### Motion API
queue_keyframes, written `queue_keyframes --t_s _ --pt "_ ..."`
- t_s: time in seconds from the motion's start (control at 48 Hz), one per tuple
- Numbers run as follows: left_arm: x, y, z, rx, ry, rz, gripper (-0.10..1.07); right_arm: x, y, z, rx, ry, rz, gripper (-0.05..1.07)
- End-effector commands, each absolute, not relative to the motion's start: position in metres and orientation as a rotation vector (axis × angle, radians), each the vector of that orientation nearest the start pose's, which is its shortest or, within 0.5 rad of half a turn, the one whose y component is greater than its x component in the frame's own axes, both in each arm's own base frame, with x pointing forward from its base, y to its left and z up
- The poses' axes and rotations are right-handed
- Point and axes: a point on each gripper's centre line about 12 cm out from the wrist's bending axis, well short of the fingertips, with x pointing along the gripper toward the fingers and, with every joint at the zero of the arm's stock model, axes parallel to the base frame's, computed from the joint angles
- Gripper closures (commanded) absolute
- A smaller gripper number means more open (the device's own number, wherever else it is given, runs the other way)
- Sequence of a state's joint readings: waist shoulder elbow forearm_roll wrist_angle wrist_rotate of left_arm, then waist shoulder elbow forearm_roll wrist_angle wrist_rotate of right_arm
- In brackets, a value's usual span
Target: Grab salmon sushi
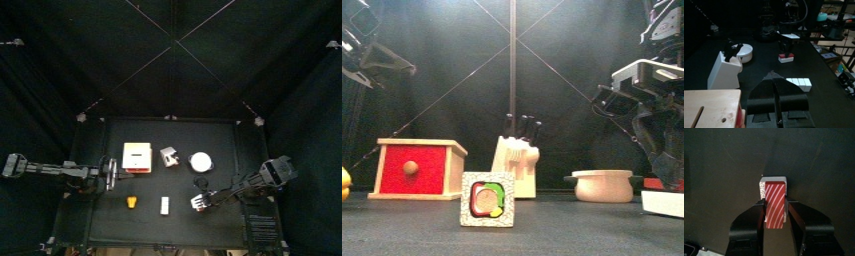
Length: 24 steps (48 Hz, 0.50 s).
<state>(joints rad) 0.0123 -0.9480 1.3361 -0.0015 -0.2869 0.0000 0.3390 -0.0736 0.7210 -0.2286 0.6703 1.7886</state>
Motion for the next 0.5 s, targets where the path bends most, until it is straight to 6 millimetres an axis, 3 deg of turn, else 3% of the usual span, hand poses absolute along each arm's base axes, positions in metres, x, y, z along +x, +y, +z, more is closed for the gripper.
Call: queue_keyframes --t_s 0.0,0.479 --pt "0.19 0.0061 0.2351 0.002 0.074 0.032 0.97 0.2964 0.0859 0.1558 1.089 1.012 -0.789 0.54" --pt "0.1905 0.0109 0.2376 0.017 0.068 0.055 0.97 0.2947 0.0835 0.156 1.058 1.003 -0.78 0.54"
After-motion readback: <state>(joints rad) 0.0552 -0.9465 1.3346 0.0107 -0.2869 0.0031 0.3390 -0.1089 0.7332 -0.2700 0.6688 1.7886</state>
